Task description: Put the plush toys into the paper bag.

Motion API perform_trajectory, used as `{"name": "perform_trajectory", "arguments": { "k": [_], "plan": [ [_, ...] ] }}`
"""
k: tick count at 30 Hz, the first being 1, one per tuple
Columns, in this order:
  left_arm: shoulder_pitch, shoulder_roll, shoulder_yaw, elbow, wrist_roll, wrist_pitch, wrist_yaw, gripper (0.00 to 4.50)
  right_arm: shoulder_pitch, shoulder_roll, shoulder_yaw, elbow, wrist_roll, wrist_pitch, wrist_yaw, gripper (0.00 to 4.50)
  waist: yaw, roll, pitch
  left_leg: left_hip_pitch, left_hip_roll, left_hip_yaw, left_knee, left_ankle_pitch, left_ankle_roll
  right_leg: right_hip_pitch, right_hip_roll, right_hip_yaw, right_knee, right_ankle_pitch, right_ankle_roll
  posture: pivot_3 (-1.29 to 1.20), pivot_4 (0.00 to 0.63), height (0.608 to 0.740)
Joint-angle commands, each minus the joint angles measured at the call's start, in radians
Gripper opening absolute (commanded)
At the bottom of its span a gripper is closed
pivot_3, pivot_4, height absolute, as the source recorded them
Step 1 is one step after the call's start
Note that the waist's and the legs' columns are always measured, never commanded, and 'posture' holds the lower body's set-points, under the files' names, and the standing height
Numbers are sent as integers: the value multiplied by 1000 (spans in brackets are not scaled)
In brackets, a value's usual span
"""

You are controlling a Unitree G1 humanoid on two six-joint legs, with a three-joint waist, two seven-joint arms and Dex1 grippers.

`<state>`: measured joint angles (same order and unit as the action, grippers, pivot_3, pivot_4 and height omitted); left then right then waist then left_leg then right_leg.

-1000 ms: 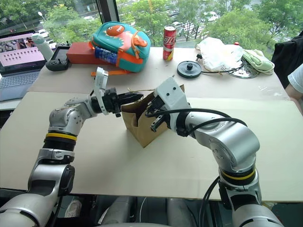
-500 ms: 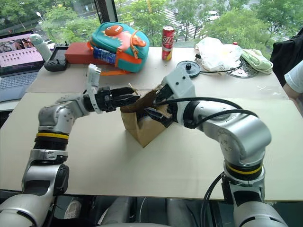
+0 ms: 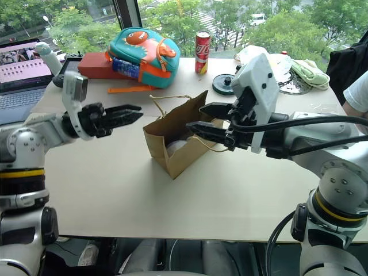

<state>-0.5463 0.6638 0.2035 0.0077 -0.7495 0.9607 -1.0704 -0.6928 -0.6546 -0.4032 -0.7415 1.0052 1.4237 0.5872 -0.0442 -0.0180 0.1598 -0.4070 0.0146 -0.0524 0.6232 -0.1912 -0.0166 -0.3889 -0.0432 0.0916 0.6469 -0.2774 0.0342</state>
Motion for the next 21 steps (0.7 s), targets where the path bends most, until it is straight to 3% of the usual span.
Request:
{"name": "perform_trajectory", "arguments": {
  "k": [1, 3, 7, 11, 15, 21],
  "plan": [
    [33, -10, -9, -34, 28, -83, 17, 3338, 69, -23, -24, -61, 120, -29, -5, 592, 4, 0, 0, -1, 0, 0, 0, 0, 0, 0, 0, 0, 0, 0, 0, 0, 150, 739],
    [41, -11, -23, -33, 47, -122, 15, 3338, 119, -53, 9, -82, 125, -41, -4, 51, 12, 0, 0, -2, 0, -1, 2, 0, 0, 0, 0, -1, 0, 0, 0, 0, 150, 739],
    [41, -17, -58, -23, 87, -193, 8, 3338, 200, -92, 115, -137, 107, -78, -26, 51, 12, 0, 0, -1, -1, 1, 2, 0, 0, 1, -1, 1, -1, 0, 0, 0, 150, 739],
    [28, -23, -72, -12, 90, -216, 2, 3338, 221, -98, 317, -149, -45, -116, -129, 51, 2, 0, 0, -1, 0, 1, 2, 0, 0, 0, 0, 1, -1, 0, 0, 0, 150, 739],
    [22, -24, -87, 2, 92, -229, -7, 3338, 203, -62, 497, -87, -212, -170, -225, 51, -1, 0, 0, -1, 0, 1, 2, 0, 0, 0, 1, 1, 0, 0, 1, 0, 150, 739],
    [16, -17, -110, 5, 92, -237, -33, 3338, 119, 71, 611, 44, -348, -229, -292, 51, 0, -1, 0, -1, 0, 1, 2, 0, 0, -1, 1, 1, 0, 0, 0, 0, 150, 739]
  ]
}}
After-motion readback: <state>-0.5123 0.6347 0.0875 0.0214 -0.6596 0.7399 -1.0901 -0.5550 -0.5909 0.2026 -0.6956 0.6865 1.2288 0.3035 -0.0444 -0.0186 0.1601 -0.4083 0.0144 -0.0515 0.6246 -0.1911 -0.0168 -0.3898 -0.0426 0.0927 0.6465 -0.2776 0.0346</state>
